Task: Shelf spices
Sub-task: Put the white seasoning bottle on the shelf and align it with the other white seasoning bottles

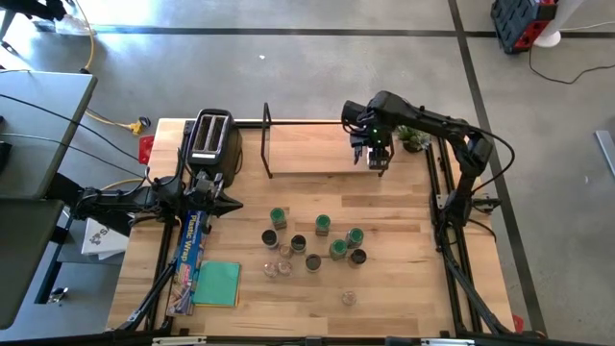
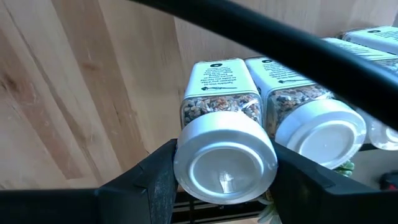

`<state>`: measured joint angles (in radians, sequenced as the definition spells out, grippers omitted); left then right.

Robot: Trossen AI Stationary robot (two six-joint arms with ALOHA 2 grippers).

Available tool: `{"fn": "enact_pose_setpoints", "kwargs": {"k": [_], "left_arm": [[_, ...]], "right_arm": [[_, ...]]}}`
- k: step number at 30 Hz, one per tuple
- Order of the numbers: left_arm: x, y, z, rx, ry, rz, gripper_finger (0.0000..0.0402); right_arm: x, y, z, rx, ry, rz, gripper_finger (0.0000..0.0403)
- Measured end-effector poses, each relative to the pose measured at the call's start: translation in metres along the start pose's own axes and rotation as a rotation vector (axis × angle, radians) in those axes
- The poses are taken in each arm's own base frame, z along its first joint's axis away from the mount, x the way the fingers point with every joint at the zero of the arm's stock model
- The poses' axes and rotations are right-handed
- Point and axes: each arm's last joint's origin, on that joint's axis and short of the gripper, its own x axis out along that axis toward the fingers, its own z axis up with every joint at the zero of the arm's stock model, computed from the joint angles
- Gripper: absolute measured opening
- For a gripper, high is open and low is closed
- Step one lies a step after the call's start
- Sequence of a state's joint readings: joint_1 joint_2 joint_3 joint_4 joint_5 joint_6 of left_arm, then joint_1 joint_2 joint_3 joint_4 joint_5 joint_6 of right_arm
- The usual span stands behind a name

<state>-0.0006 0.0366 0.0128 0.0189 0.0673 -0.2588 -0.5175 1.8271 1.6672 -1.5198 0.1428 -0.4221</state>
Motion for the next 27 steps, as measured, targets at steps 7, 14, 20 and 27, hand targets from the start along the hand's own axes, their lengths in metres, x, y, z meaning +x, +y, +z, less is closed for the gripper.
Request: {"fn": "enact_pose_setpoints", "kwargs": {"k": [7,14,20,27], "left_arm": [[0.0,0.0,0.0,0.0,0.001,0.0,0.0],[0.0,0.0,0.0,0.0,0.0,0.0,0.0],[0.0,0.0,0.0,0.0,0.0,0.0,0.0],[0.0,0.0,0.0,0.0,0.001,0.0,0.0]], "right_arm": [[0.0,0.001,-0.001,0.001,0.007,0.011,0.0204],[0.001,0.001,-0.001,0.001,0.012,0.013,0.0205],[0.012,0.003,-0.002,-0.006,0.058,0.032,0.0206],[0.02,0.005,-0.003,0.024,0.083,0.041,0.0212]]}}
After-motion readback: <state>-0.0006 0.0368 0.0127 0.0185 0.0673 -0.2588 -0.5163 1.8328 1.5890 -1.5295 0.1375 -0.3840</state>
